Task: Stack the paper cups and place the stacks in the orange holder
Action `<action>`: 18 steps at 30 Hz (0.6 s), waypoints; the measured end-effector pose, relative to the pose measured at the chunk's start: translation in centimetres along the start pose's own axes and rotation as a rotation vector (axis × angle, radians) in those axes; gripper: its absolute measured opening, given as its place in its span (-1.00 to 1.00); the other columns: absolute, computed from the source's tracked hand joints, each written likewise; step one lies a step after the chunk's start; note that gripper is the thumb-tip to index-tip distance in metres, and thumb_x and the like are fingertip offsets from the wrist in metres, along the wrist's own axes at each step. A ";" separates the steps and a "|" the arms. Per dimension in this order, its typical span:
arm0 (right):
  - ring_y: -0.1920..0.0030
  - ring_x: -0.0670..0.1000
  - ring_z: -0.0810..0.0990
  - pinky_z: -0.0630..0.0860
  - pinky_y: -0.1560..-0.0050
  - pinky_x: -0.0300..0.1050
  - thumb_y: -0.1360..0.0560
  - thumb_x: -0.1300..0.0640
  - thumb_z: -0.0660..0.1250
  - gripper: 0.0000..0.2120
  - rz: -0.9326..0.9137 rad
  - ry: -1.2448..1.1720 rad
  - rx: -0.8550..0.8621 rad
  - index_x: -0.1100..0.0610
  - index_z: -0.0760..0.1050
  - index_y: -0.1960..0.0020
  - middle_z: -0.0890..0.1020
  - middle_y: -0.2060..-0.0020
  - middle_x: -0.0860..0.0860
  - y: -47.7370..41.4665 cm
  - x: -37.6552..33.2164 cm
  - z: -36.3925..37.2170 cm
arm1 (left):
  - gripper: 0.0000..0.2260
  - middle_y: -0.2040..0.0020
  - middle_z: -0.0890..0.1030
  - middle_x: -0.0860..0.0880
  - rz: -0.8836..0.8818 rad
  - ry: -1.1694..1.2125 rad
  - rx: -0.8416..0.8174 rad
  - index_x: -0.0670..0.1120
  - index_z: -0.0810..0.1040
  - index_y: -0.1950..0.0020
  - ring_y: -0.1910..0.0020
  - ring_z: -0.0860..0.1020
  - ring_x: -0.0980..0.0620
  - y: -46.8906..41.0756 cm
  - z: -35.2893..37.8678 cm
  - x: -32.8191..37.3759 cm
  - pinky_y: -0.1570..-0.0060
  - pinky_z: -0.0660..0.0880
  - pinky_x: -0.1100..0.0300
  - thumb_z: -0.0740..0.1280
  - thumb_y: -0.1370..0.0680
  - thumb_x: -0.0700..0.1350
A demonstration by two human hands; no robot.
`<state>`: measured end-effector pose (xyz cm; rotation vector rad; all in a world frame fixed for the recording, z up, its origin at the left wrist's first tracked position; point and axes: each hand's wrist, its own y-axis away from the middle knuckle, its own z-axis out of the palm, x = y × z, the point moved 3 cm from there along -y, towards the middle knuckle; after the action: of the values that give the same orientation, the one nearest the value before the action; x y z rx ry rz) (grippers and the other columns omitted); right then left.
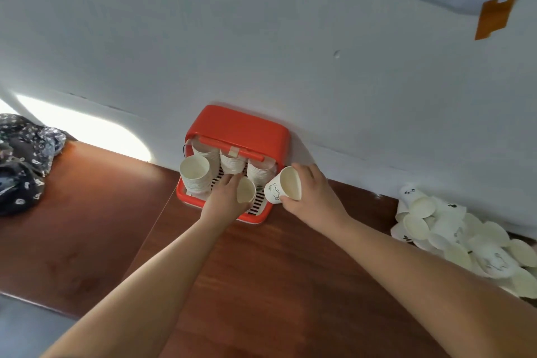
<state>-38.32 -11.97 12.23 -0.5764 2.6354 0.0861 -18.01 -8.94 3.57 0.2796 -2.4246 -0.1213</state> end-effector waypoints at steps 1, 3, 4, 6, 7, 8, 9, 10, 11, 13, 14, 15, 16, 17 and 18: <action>-0.27 0.12 0.43 0.36 -0.27 -0.08 -0.38 0.04 0.49 -0.32 0.005 0.001 0.004 0.15 0.32 -0.42 0.42 -0.25 0.09 0.0 0.1 0.3 | -0.26 -0.44 0.40 -0.09 0.007 -0.021 -0.020 -0.09 0.31 -0.53 -0.39 0.40 -0.13 -0.3 0.5 -0.4 -0.32 0.40 -0.03 0.54 -0.42 -0.03; -0.27 0.12 0.42 0.35 -0.28 -0.07 -0.38 0.04 0.49 -0.32 0.013 -0.005 0.002 0.14 0.33 -0.42 0.41 -0.25 0.09 -0.1 0.2 1.0 | -0.23 -0.48 0.38 -0.09 0.007 -0.024 -0.062 -0.10 0.30 -0.55 -0.42 0.38 -0.12 -0.9 1.3 -1.1 -0.35 0.35 0.01 0.55 -0.41 -0.05; -0.28 0.12 0.42 0.35 -0.30 -0.06 -0.38 0.04 0.49 -0.32 0.016 -0.015 -0.005 0.14 0.33 -0.42 0.41 -0.26 0.08 -0.2 0.2 1.4 | -0.21 -0.50 0.36 -0.10 0.003 -0.005 -0.076 -0.11 0.28 -0.57 -0.43 0.38 -0.12 -1.1 1.6 -1.5 -0.36 0.33 0.02 0.55 -0.41 -0.06; -0.29 0.12 0.41 0.37 -0.32 -0.04 -0.37 0.05 0.49 -0.32 0.015 -0.051 -0.020 0.15 0.33 -0.42 0.41 -0.27 0.08 -0.4 0.1 2.2 | -0.15 -0.52 0.33 -0.12 0.000 0.059 -0.096 -0.13 0.21 -0.59 -0.46 0.35 -0.14 -1.2 1.8 -2.2 -0.39 0.31 0.01 0.57 -0.41 -0.07; -0.29 0.11 0.42 0.37 -0.32 -0.03 -0.37 0.06 0.50 -0.32 0.004 -0.071 -0.018 0.15 0.33 -0.41 0.41 -0.27 0.07 -0.5 -0.1 2.5 | -0.12 -0.53 0.31 -0.13 -0.009 0.106 -0.106 -0.13 0.16 -0.61 -0.48 0.34 -0.14 -1.2 1.8 -2.6 -0.41 0.30 -0.01 0.56 -0.41 -0.07; -0.29 0.09 0.42 0.39 -0.31 -0.04 -0.38 0.07 0.51 -0.33 -0.009 -0.094 -0.011 0.15 0.33 -0.40 0.42 -0.27 0.06 -0.7 -0.3 2.8 | -0.12 -0.54 0.30 -0.13 -0.027 0.151 -0.120 -0.13 0.12 -0.62 -0.49 0.32 -0.14 -1.0 1.6 -3.1 -0.42 0.30 -0.04 0.55 -0.43 -0.08; -0.28 0.07 0.43 0.41 -0.30 -0.05 -0.38 0.08 0.51 -0.35 -0.019 -0.120 -0.002 0.14 0.33 -0.39 0.41 -0.27 0.05 -0.9 -0.6 3.0 | -0.13 -0.55 0.28 -0.12 -0.045 0.196 -0.127 -0.10 0.11 -0.63 -0.51 0.30 -0.12 -0.8 1.4 -3.6 -0.45 0.29 -0.06 0.52 -0.45 -0.07; -0.27 0.04 0.44 0.44 -0.27 -0.06 -0.39 0.09 0.52 -0.35 -0.026 -0.147 0.006 0.12 0.33 -0.39 0.41 -0.26 0.03 -1.1 -0.9 3.3 | -0.17 -0.56 0.28 -0.11 -0.065 0.235 -0.126 -0.08 0.11 -0.63 -0.53 0.28 -0.11 -0.6 1.2 -4.2 -0.47 0.28 -0.08 0.48 -0.47 -0.06; -0.27 0.02 0.44 0.45 -0.26 -0.07 -0.39 0.09 0.52 -0.35 -0.037 -0.168 0.014 0.11 0.32 -0.39 0.41 -0.26 0.01 -1.3 -1.2 3.6 | -0.24 -0.56 0.28 -0.09 -0.086 0.268 -0.121 -0.07 0.13 -0.62 -0.53 0.27 -0.09 -0.5 1.0 -4.9 -0.48 0.28 -0.10 0.42 -0.50 -0.06; -0.29 0.00 0.43 0.45 -0.28 -0.08 -0.39 0.10 0.53 -0.31 -0.069 -0.184 0.018 0.09 0.30 -0.42 0.40 -0.28 0.00 -1.9 -1.8 4.4 | -0.40 -0.56 0.30 -0.09 -0.120 0.304 -0.098 -0.08 0.19 -0.61 -0.53 0.28 -0.07 -0.3 0.4 -5.6 -0.48 0.27 -0.06 0.31 -0.59 -0.10; -0.31 0.01 0.41 0.43 -0.31 -0.07 -0.38 0.11 0.53 -0.29 -0.088 -0.176 0.013 0.10 0.29 -0.44 0.38 -0.30 0.01 -2.3 -2.2 5.0 | -0.47 -0.55 0.32 -0.08 -0.139 0.320 -0.081 -0.09 0.23 -0.59 -0.52 0.30 -0.06 -0.3 0.2 -5.8 -0.48 0.26 -0.02 0.26 -0.63 -0.10; -0.34 0.03 0.40 0.41 -0.35 -0.06 -0.38 0.11 0.54 -0.28 -0.105 -0.157 0.003 0.13 0.28 -0.45 0.37 -0.34 0.03 -2.6 -2.4 5.7 | -0.52 -0.53 0.35 -0.07 -0.160 0.348 -0.062 -0.10 0.27 -0.58 -0.50 0.33 -0.05 -0.2 -0.1 -5.9 -0.45 0.27 0.03 0.23 -0.66 -0.07; -0.36 0.05 0.39 0.40 -0.37 -0.06 -0.38 0.11 0.54 -0.27 -0.121 -0.127 -0.006 0.14 0.28 -0.45 0.36 -0.37 0.05 -2.9 -2.7 6.3 | -0.55 -0.51 0.39 -0.05 -0.179 0.381 -0.042 -0.09 0.31 -0.56 -0.47 0.36 -0.03 -0.2 -0.2 -5.9 -0.40 0.28 0.08 0.20 -0.68 -0.03; -0.37 0.07 0.39 0.40 -0.37 -0.06 -0.38 0.12 0.54 -0.27 -0.138 -0.088 -0.013 0.15 0.28 -0.45 0.34 -0.39 0.07 -3.2 -2.9 6.9 | -0.57 -0.47 0.43 -0.03 -0.189 0.416 -0.028 -0.08 0.36 -0.53 -0.44 0.39 0.00 -0.2 -0.3 -6.0 -0.36 0.30 0.12 0.19 -0.68 0.01; -0.38 0.10 0.39 0.42 -0.35 -0.03 -0.38 0.12 0.54 -0.27 -0.159 -0.041 -0.015 0.16 0.28 -0.45 0.33 -0.40 0.08 -3.4 -3.0 7.5 | -0.59 -0.43 0.47 -0.01 -0.194 0.452 -0.022 -0.07 0.41 -0.50 -0.41 0.41 0.02 -0.1 -0.3 -5.9 -0.32 0.30 0.16 0.19 -0.68 0.05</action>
<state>-31.45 -12.83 6.86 -0.7778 2.5410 0.0682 -13.37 -7.71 0.10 0.4769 -1.9449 -0.1523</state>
